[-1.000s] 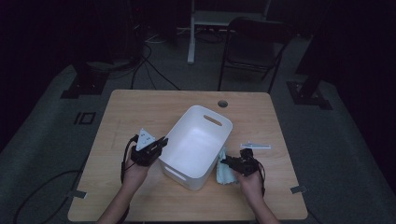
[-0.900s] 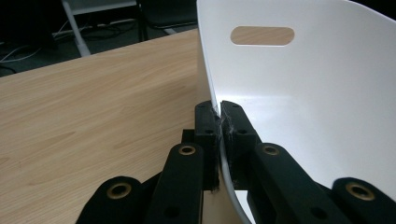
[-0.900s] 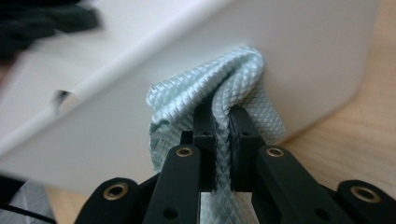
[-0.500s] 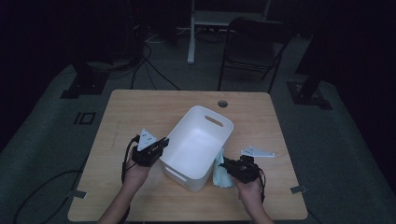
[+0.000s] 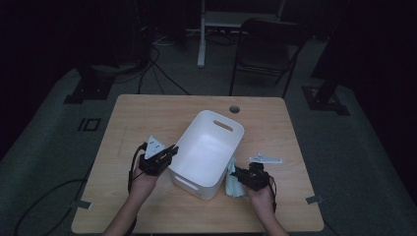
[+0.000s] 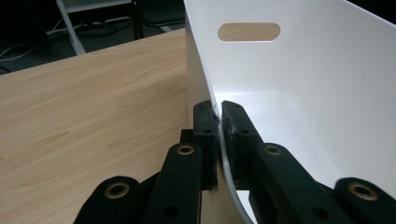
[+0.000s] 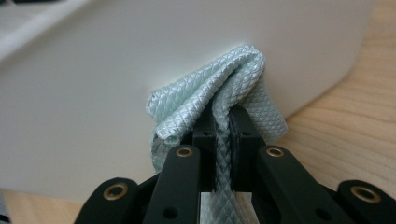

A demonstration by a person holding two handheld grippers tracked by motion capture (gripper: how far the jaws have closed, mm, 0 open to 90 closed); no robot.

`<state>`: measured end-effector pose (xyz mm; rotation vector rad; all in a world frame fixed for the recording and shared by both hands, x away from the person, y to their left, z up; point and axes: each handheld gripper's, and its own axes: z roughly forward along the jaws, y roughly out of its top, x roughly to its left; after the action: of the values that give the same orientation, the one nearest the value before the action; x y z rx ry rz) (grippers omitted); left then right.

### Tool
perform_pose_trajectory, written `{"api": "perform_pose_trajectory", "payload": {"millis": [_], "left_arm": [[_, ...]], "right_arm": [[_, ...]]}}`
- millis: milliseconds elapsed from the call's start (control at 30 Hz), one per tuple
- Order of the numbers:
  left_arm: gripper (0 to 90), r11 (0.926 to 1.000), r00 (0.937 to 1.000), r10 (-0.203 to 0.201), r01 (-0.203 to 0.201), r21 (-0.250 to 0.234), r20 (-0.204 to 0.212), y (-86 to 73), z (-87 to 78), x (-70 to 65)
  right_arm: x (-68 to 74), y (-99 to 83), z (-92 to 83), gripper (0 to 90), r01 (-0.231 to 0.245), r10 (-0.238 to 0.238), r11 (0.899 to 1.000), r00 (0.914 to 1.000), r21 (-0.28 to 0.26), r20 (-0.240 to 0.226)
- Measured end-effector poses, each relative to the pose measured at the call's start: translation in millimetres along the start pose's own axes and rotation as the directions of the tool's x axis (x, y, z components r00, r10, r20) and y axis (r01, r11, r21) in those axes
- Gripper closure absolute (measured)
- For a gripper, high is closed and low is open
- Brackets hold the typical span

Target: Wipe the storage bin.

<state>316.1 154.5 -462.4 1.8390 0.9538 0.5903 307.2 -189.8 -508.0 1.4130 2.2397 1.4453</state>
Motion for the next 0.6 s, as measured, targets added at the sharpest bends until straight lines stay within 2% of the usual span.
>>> {"api": "perform_pose_trajectory", "payload": {"millis": [100,167,233,300,367,467,600], "left_arm": [[84.5,0.9999,0.9999,-0.012,0.012,-0.006,-0.002,-0.6,-0.1,-1.1],[84.6,1.0000,0.9999,0.003,-0.003,-0.001,-0.010,-0.3,-0.4,-2.2],[83.9,0.9999,0.9999,-0.012,0.012,-0.006,-0.010,-0.7,-0.2,-1.9],[83.4,0.9999,0.9999,-0.012,0.012,-0.006,-0.010,-0.7,-0.2,-1.9],[82.6,0.9995,0.9994,-0.028,0.028,-0.017,-0.019,-1.7,0.6,-2.6],[83.3,0.9994,0.9988,-0.032,0.032,-0.017,-0.038,-1.5,0.7,-4.3],[85.1,0.9996,0.9970,-0.027,0.026,-0.010,-0.072,-0.3,1.2,-7.8]], "right_arm": [[-6.9,-2.5,7.5,83.5,-0.005,0.004,1.000,0.9997,0.028,0.022],[-10.6,-4.7,13.9,83.5,0.007,-0.010,0.998,0.9987,0.061,0.050],[-15.9,-7.9,20.0,83.5,-0.019,0.015,0.996,0.9986,0.084,0.051],[-17.7,-8.9,22.1,83.5,-0.022,0.017,0.996,0.9982,0.090,0.057],[-16.3,-8.4,22.3,83.5,-0.019,0.012,0.995,0.9974,0.097,0.071],[-13.1,-7.4,15.5,83.5,-0.040,0.037,0.996,0.9987,0.079,0.035],[6.5,-2.2,-8.8,83.5,-0.012,0.012,1.000,0.9990,0.018,-0.043]]}}
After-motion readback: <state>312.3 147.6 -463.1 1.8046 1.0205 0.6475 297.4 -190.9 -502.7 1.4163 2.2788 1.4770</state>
